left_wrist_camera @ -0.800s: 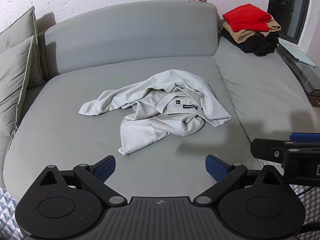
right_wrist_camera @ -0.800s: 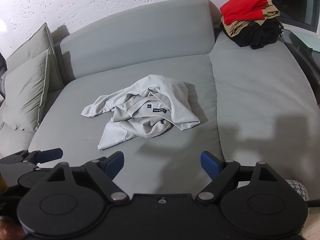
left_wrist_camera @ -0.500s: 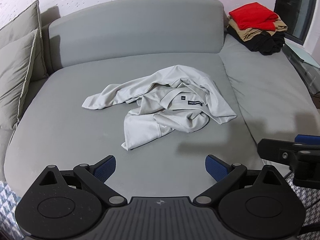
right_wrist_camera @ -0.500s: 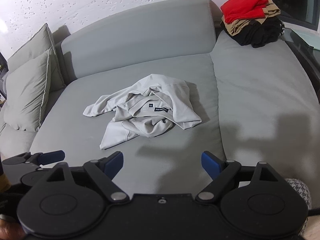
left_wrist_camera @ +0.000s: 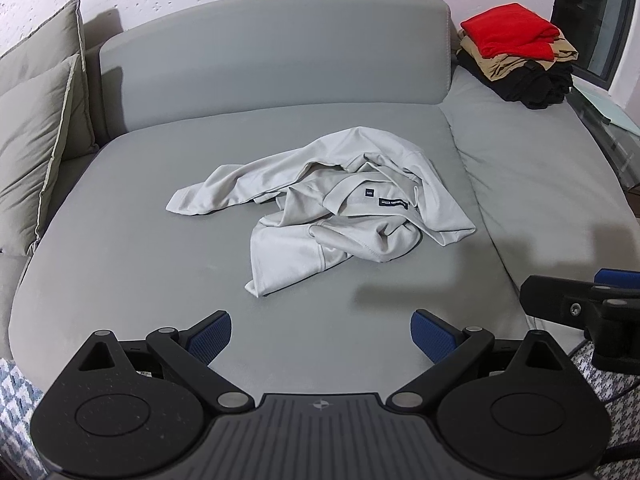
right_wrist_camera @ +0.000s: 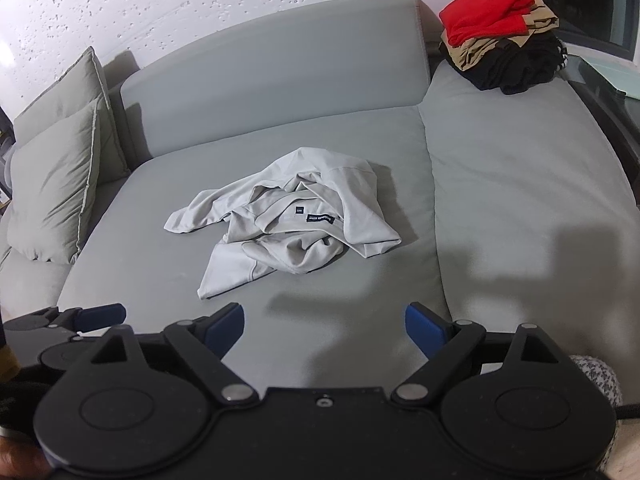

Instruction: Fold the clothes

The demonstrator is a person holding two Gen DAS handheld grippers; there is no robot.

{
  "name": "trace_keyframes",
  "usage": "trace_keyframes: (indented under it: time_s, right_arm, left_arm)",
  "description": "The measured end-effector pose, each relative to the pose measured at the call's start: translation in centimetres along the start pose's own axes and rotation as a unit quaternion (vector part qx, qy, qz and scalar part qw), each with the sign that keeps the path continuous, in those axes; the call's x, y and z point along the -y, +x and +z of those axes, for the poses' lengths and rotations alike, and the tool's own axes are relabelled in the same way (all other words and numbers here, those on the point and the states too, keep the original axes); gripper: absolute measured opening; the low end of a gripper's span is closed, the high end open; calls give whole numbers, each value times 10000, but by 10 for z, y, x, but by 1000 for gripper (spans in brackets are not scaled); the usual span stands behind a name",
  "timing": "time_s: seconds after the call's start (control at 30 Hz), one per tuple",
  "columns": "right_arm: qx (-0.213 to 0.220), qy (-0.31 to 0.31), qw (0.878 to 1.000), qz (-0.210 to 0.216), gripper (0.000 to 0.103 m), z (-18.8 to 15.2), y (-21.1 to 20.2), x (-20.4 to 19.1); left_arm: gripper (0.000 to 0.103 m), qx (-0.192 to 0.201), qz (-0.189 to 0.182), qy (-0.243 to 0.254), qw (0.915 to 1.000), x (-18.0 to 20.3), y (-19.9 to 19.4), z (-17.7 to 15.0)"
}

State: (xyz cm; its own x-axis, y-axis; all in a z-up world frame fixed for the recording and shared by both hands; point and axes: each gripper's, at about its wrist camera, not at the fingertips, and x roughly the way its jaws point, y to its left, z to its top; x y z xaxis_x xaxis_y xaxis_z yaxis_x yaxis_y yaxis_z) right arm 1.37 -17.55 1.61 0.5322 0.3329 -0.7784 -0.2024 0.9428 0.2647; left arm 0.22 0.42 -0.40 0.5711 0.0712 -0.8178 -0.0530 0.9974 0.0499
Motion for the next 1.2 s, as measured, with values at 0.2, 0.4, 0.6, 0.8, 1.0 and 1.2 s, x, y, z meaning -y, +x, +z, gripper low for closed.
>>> trace_keyframes:
  time_s: [0.2,0.4,0.6,0.8,1.0,1.2]
  right_arm:
    - [3,-2,10000,6,89,-1,0,-1]
    - [-7,-5,10000,26,89,-1,-1,0]
    - [1,1,10000,30,89,-2,-1,-1]
    - [0,-5,10000,30,90,0,-1,0]
    - [1,-10,10000,31,90,1,-2,-1]
    - [-8,-8,10000,38,90,2,-2,0]
  left_arm:
    - [99,2,-2,3,10000,0,1,-2]
    - [99,-1,6,11,10000,-1,1,-3]
    - [99,11,13,11,10000,-1,0,-3]
    - [99,17,15,13,10000,-2,-1,-2]
    - [99,23,32,11,10000,-2,-2,0]
    - [99,19,39,12,10000,-2,-1,0]
